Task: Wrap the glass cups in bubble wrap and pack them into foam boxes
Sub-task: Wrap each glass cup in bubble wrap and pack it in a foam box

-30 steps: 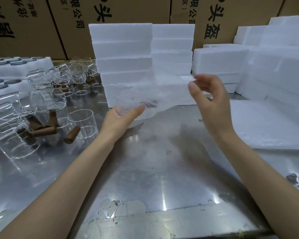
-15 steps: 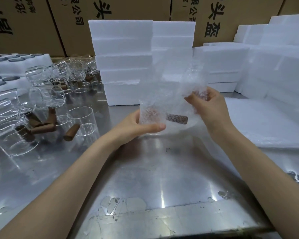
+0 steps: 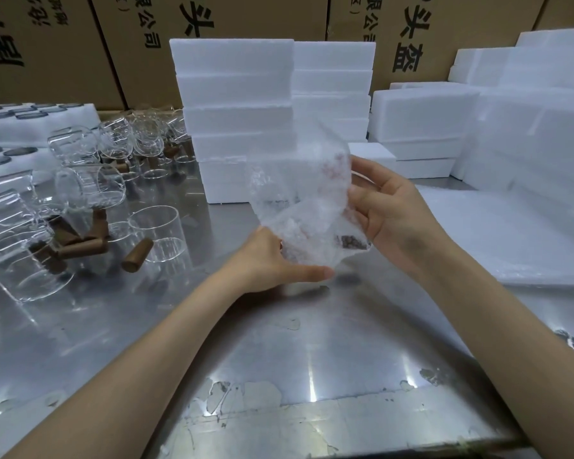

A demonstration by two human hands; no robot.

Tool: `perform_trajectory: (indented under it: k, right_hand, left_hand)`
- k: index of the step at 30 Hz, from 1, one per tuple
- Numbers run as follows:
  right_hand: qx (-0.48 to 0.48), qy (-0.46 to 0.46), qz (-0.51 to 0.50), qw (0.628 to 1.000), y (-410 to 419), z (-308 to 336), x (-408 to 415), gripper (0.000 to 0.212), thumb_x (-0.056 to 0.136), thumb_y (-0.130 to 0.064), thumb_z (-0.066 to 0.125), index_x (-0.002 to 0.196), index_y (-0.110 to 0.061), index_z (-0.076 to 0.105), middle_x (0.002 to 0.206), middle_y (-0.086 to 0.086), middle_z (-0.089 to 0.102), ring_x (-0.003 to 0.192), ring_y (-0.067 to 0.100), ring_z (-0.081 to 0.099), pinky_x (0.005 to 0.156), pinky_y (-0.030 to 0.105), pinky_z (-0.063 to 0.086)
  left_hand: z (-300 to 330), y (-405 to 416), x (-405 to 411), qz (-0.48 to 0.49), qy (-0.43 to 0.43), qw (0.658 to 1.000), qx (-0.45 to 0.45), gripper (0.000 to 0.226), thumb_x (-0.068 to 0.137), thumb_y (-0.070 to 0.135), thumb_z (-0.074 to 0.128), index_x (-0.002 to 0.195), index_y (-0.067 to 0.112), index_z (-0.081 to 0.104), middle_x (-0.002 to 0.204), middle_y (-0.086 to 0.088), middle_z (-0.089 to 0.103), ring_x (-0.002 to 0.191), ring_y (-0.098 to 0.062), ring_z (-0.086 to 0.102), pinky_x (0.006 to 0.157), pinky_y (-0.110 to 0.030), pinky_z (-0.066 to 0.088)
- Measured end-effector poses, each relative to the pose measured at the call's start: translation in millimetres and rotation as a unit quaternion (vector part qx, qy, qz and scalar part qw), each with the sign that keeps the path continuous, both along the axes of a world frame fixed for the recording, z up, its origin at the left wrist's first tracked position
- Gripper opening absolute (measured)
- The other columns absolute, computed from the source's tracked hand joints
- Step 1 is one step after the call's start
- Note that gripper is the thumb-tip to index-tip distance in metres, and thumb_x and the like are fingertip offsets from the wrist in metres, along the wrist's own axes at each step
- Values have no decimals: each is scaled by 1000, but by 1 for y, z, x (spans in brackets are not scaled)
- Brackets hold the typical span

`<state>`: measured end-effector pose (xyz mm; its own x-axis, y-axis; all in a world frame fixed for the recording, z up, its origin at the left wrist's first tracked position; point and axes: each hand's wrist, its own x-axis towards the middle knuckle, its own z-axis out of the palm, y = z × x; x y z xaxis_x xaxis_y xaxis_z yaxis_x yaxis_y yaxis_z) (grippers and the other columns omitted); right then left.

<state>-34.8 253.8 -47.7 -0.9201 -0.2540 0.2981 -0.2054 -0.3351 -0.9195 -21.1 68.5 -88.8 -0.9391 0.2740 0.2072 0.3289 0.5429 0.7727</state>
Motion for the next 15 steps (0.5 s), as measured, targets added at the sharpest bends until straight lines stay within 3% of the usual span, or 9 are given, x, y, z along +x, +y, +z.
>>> perform_trajectory:
  k: [5, 9, 13, 15]
  right_hand:
    - [49, 3, 16, 999, -13, -8, 5, 36, 88, 10, 53, 117, -11, 60, 114, 5, 69, 105, 26, 66, 88, 35, 55]
    - [48, 5, 3, 999, -15, -7, 8, 36, 84, 8, 59, 116, -8, 61, 108, 4, 71, 98, 23, 69, 84, 34, 57]
    - [113, 31, -35, 992, -17, -8, 9, 37, 86, 13, 54, 113, -11, 63, 115, 7, 68, 107, 26, 65, 92, 46, 52]
    - [131, 58, -42, 989, -18, -8, 10, 34, 86, 9, 57, 108, -15, 64, 114, 3, 68, 106, 23, 64, 85, 38, 54]
  left_hand:
    - [3, 3, 4, 12, -49, 998, -48, 59, 54, 66, 76, 104, 51, 50, 102, 35, 54, 94, 21, 49, 72, 7, 32]
    - [8, 9, 8, -41, -57, 990, 124, 54, 57, 44, 88, 102, 44, 58, 105, 25, 66, 101, 13, 58, 83, -6, 44]
    - [10, 20, 9, 4, -26, 972, 232, 45, 67, 28, 85, 107, 28, 64, 108, 7, 71, 103, -5, 65, 86, -19, 51]
    - [11, 23, 6, 42, -8, 965, 258, 32, 75, 20, 80, 101, 28, 64, 101, 9, 70, 95, -1, 65, 81, -18, 50]
